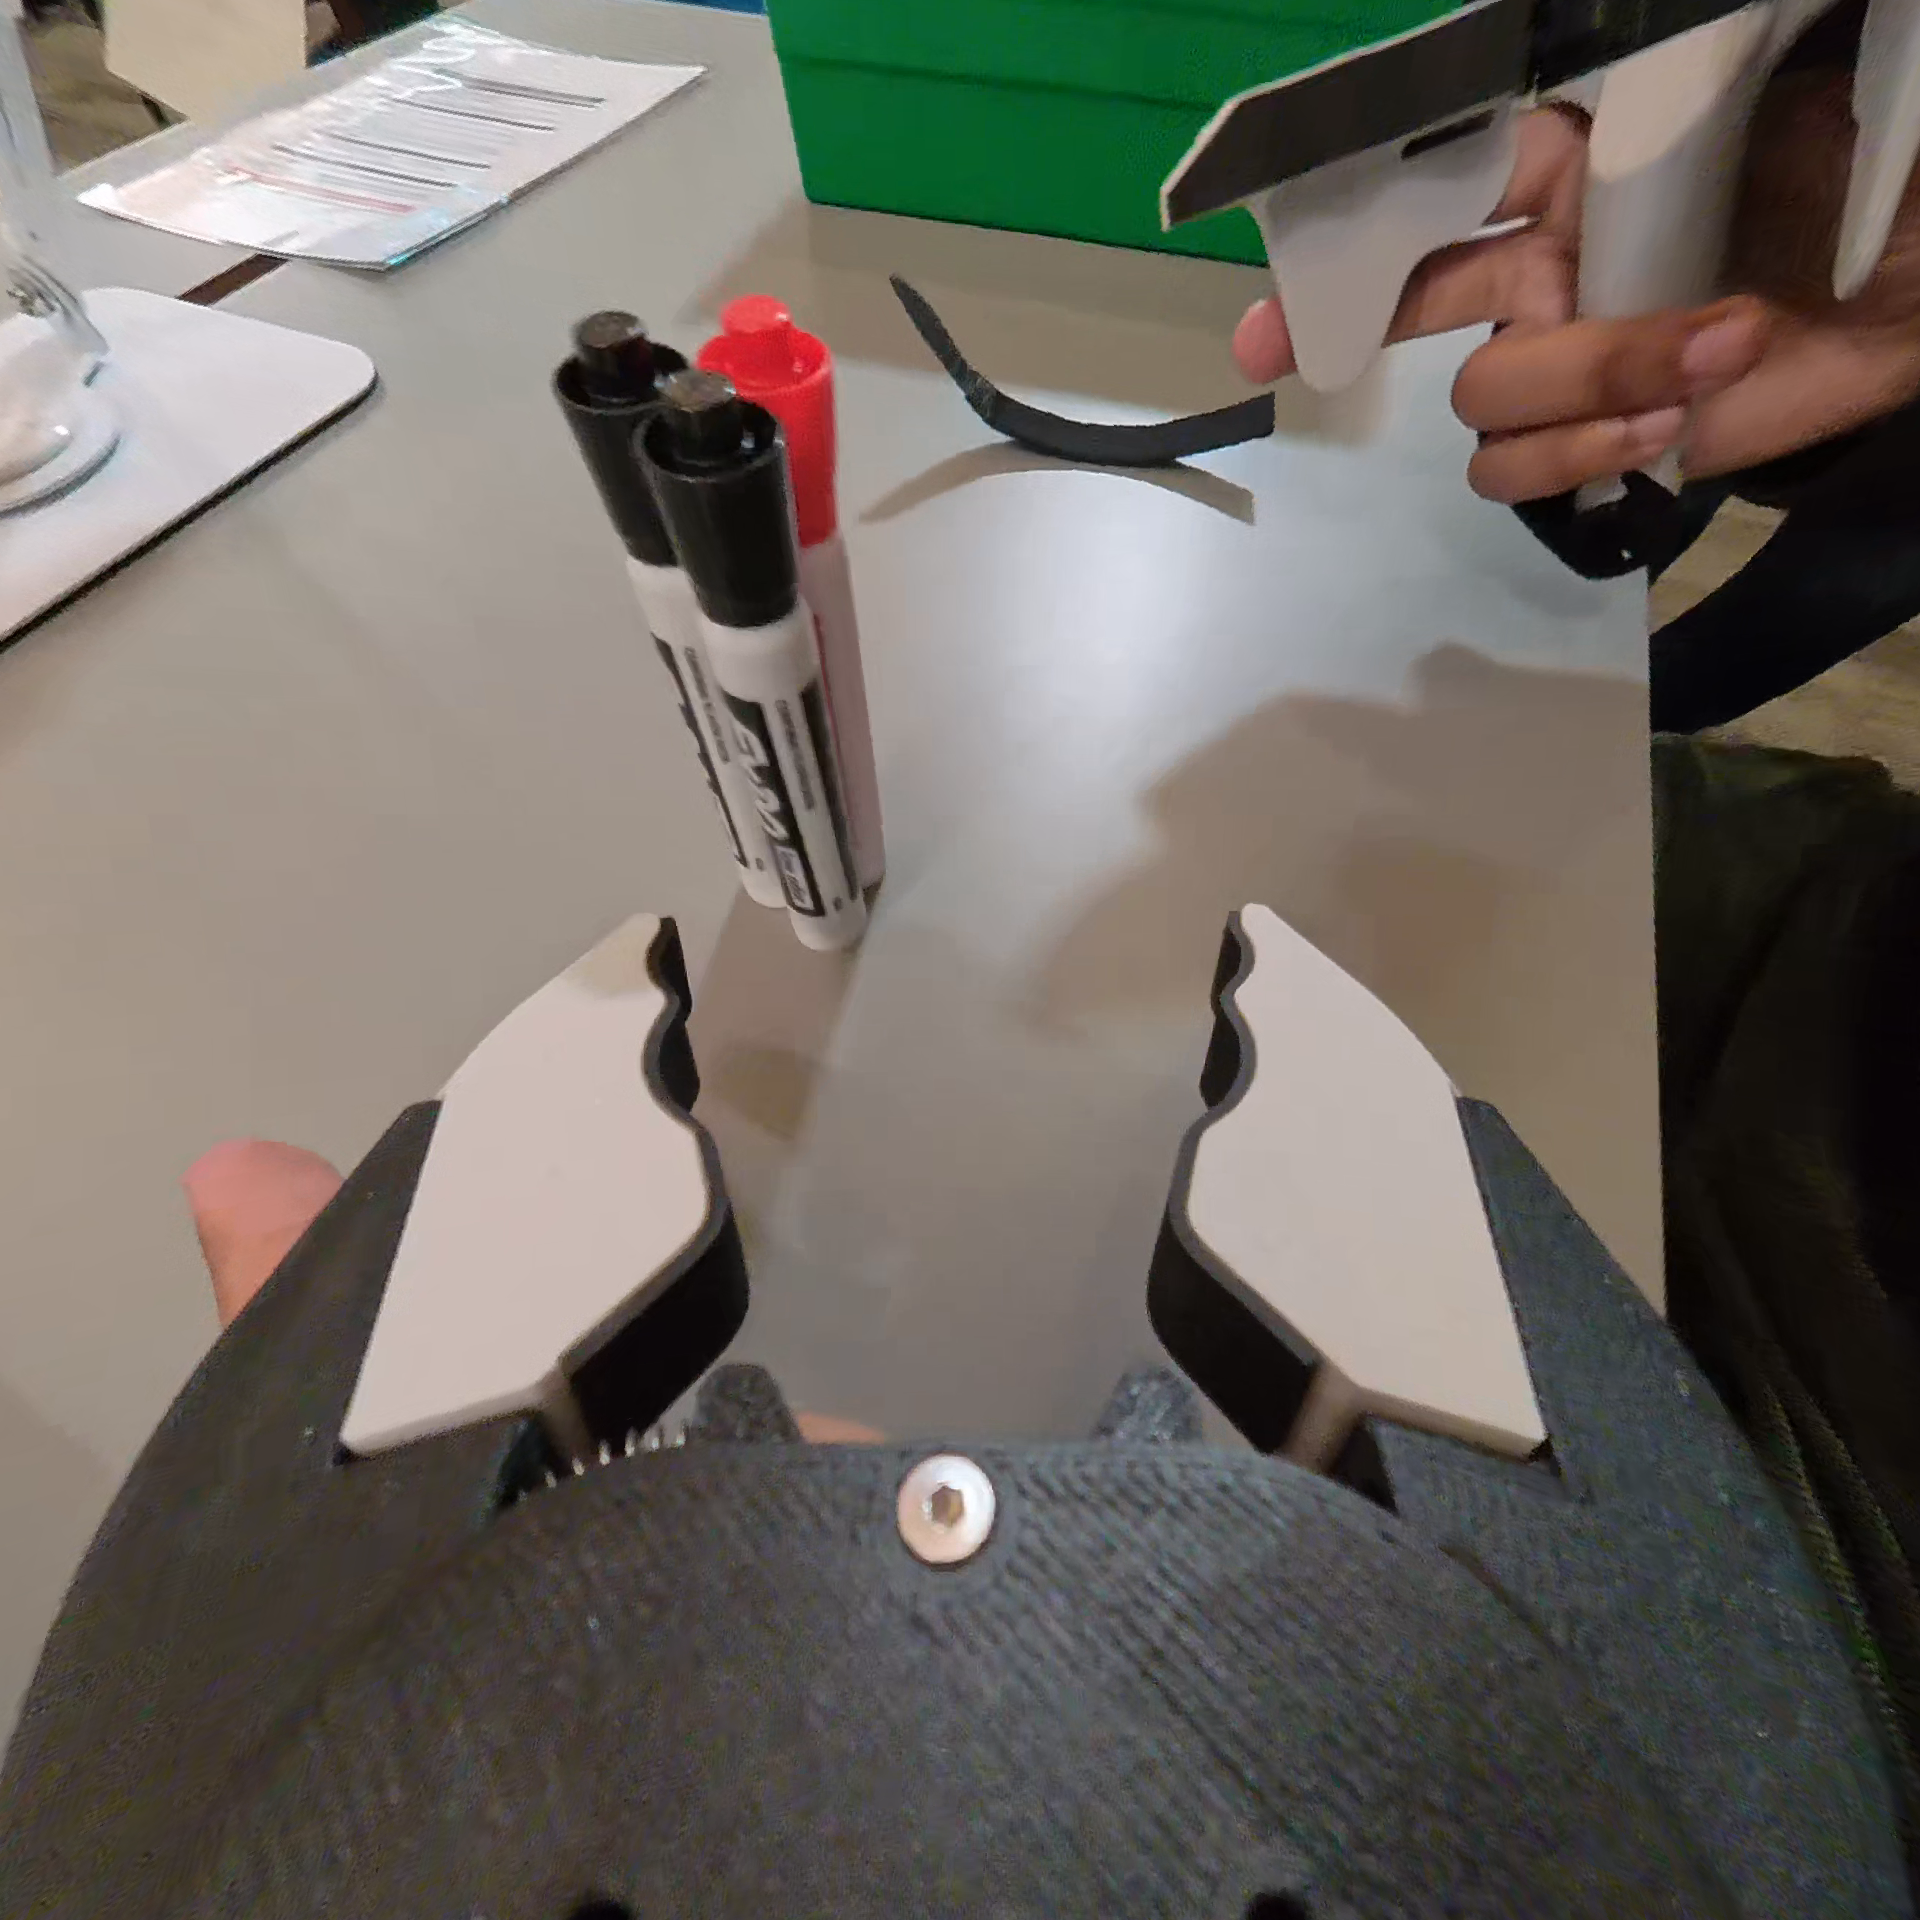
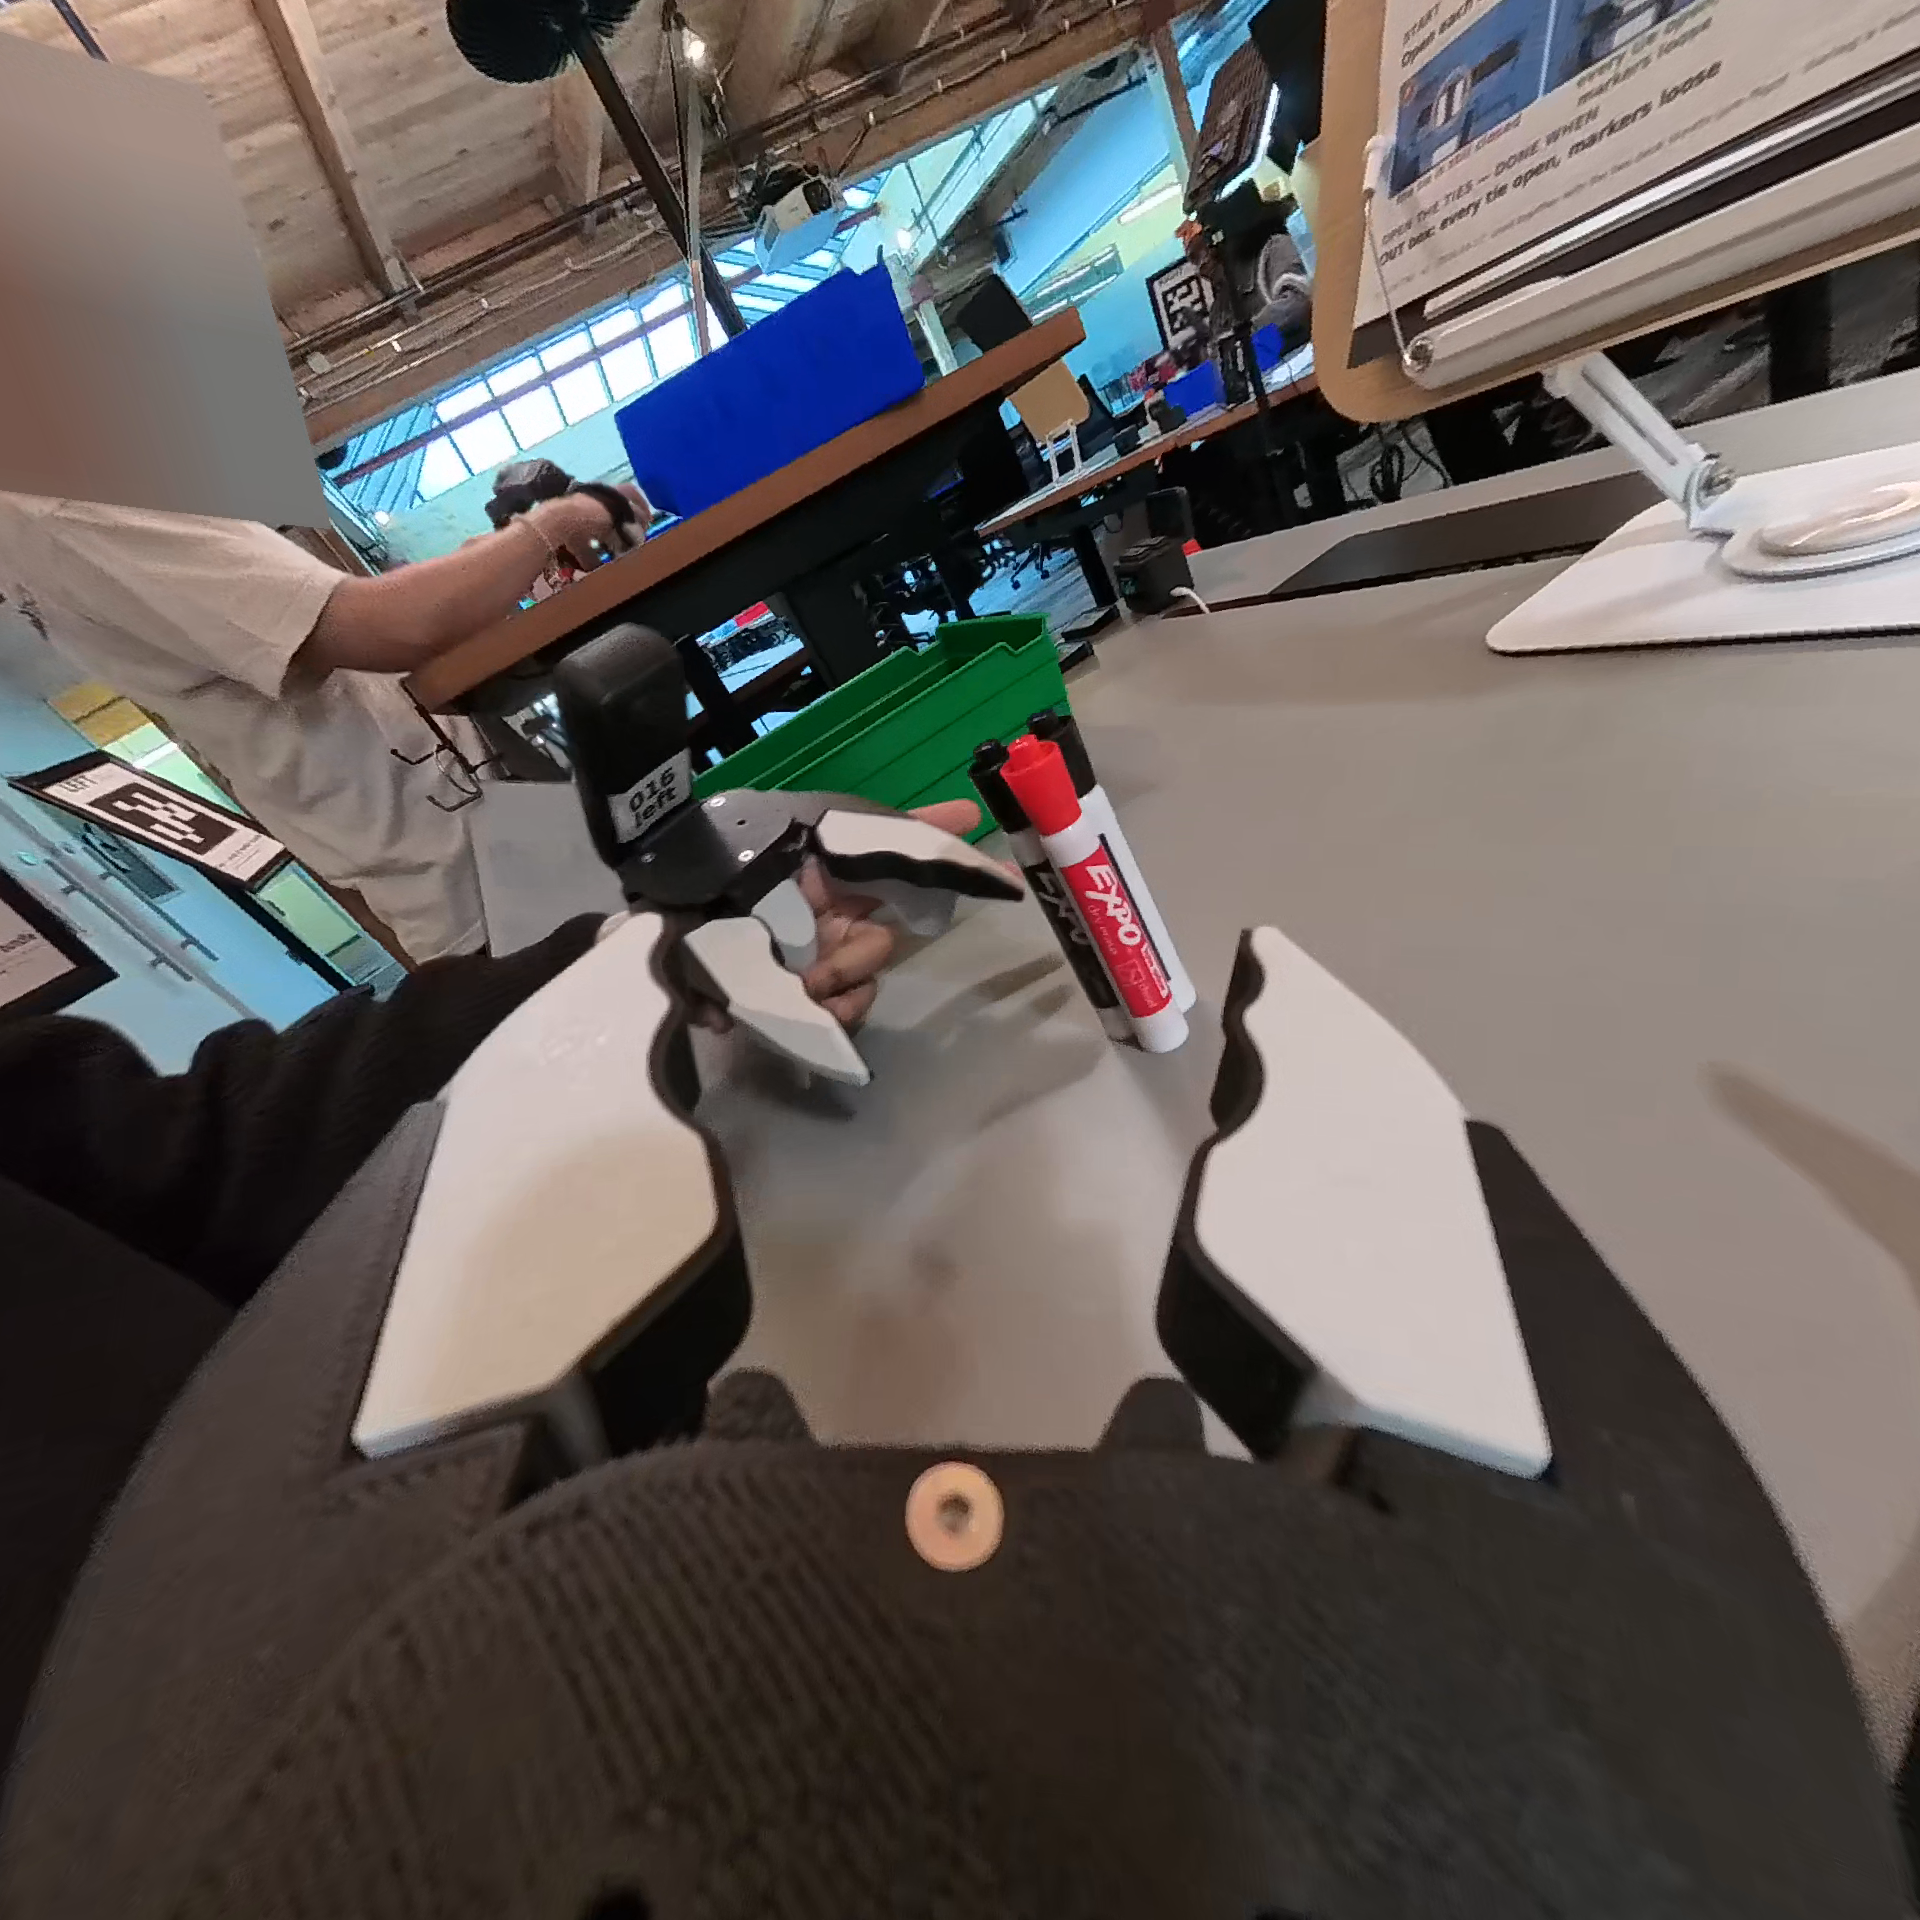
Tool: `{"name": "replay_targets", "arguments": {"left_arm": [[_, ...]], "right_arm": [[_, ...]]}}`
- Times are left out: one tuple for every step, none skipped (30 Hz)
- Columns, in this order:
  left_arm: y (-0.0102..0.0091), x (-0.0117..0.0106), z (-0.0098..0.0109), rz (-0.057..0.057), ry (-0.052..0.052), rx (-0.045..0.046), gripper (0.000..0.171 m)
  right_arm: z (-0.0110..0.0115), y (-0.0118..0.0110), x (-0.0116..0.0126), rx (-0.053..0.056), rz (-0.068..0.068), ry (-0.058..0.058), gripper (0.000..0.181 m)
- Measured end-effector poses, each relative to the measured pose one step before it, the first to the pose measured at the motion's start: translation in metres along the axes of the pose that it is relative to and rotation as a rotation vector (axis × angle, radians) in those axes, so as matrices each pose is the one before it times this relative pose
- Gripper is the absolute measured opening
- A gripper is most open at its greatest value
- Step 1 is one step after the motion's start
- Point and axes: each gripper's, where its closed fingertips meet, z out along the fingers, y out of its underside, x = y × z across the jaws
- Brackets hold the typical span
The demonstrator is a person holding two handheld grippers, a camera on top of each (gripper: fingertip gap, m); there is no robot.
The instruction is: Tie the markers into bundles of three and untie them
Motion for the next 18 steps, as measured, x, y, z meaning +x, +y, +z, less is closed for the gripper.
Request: {"name": "replay_targets", "arguments": {"left_arm": [[-0.00165,-0.00506,0.00237,-0.005,0.0056,0.00222,0.098],[-0.00186,-0.0061,0.00175,-0.003,-0.0026,0.00513,0.098],[-0.00194,-0.00496,0.0013,-0.0043,0.0008,0.00632,0.098],[-0.00167,-0.00429,0.00093,-0.0049,-0.0022,0.00671,0.098],[-0.0016,-0.00244,0.00056,-0.0026,-0.0004,0.00837,0.098],[-0.00123,0.00007,0.00038,-0.0014,0.0087,0.00701,0.098],[-0.00117,0.00093,0.00085,0.0016,0.0087,0.00562,0.098],[-0.00163,0.00037,0.00147,0.0067,0.0035,0.00528,0.098],[-0.00206,0.00068,0.00226,0.0111,0.0049,0.00612,0.098],[-0.0021,0.00115,0.00282,0.0122,0.0094,0.0051,0.097],[-0.0017,0.00092,0.00328,0.0065,0.0077,0.00113,0.097],[-0.00105,0.001,0.00338,0.0054,0.0072,-0.00256,0.097],[-0.00039,0.00068,0.00279,0.0079,0.005,-0.00551,0.097],[-0.00088,-0.00044,0.00216,0.0086,-0.0026,-0.00119,0.097],[-0.00162,-0.0008,0.00134,0.0051,-0.0033,0.00687,0.097],[-0.00202,-0.00112,0.00087,-0.0002,-0.0031,0.00987,0.097],[-0.00164,-0.0016,0.0008,-0.0032,-0.0046,0.00871,0.096],[-0.00127,-0.00098,0.00081,-0.0035,-0.0012,0.00606,0.096]], "right_arm": [[-0.00023,0.00086,0.00065,-0.003,0.0069,-0.0025,0.099],[-0.00042,0.00037,0.00037,0.0001,0.0087,-0.0029,0.099],[-0.00064,0.00044,0.00012,0.0011,0.0105,-0.0039,0.099],[-0.00086,0.00066,-0.00005,0.0008,0.0117,-0.0048,0.098],[-0.00085,0.00107,-0.00019,-0.001,0.0101,-0.0043,0.098],[-0.00113,0.00159,0.00016,-0.0066,0.0042,-0.0015,0.098],[-0.00144,0.00202,0.00093,-0.0111,-0.0044,0.0052,0.098],[-0.00169,0.00203,0.00183,-0.0107,-0.0133,0.0127,0.098],[-0.00171,0.00168,0.00202,-0.009,-0.0176,0.0165,0.098],[-0.00157,0.00161,0.00147,-0.0075,-0.0153,0.0138,0.098],[-0.00118,0.00144,0.00042,-0.0055,-0.0087,0.0072,0.098],[-0.0008,0.00137,-0.00041,-0.0033,-0.0006,0.0019,0.097],[-0.00068,0.00112,-0.00105,-0.0003,0.006,-0.0023,0.097],[-0.00065,0.00071,-0.00153,0.0023,0.0096,-0.0052,0.097],[-0.00078,0.00049,-0.00166,0.0025,0.0098,-0.0058,0.097],[-0.00084,0.00044,-0.00144,0.0012,0.0067,-0.0041,0.097],[-0.00094,0.00025,-0.00072,0.0003,0.0016,-0.0009,0.097],[-0.00101,0.00006,-0.00032,0.0002,-0.0024,0.002,0.097]]}}
